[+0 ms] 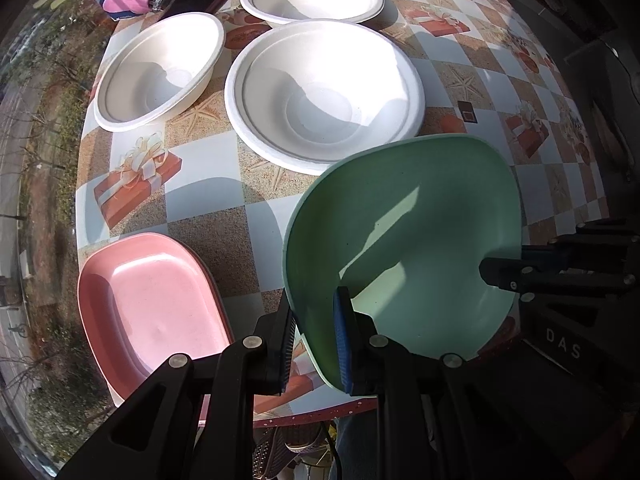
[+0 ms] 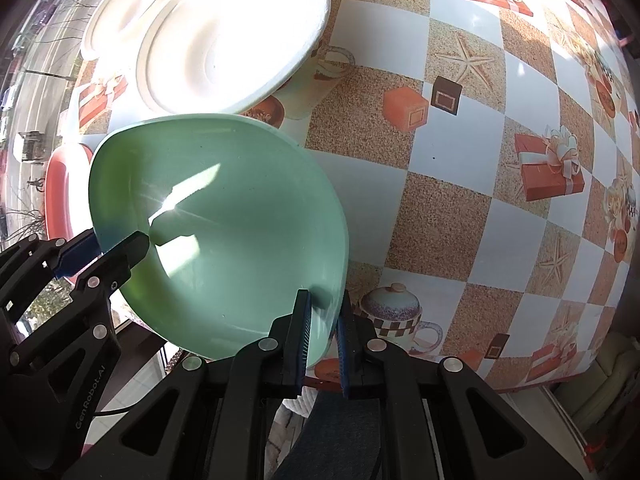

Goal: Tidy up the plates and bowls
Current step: 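Hold the green plate with the right gripper above the pink plate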

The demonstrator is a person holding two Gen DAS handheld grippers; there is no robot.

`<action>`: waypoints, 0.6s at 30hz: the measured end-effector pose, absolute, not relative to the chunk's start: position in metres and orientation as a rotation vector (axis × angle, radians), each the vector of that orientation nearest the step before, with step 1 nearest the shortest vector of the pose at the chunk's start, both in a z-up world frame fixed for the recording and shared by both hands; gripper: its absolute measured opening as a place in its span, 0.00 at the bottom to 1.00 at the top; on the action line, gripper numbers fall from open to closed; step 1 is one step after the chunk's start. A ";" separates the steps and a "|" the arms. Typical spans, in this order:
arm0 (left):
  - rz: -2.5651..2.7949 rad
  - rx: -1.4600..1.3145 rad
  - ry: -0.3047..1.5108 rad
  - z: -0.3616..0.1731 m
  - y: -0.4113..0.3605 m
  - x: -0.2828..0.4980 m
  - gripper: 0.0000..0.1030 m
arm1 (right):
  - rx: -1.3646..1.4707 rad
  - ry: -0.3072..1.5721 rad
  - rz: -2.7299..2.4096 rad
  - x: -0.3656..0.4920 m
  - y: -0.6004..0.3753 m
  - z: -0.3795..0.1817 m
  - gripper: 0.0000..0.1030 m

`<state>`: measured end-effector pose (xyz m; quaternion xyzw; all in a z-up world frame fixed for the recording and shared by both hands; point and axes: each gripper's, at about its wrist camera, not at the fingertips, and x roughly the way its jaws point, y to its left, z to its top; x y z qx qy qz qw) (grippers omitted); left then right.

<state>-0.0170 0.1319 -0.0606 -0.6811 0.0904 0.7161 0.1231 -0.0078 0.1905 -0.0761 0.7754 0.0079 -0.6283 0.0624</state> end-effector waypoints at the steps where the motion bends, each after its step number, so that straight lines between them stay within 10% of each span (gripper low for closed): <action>1: 2.095 -1.985 0.259 -0.061 0.128 -0.018 0.20 | 2.339 0.025 -1.903 -0.008 0.190 -0.075 0.13; 18: 2.205 -1.957 0.173 -0.039 0.093 -0.013 0.20 | 2.264 0.096 -1.936 -0.010 0.176 -0.052 0.13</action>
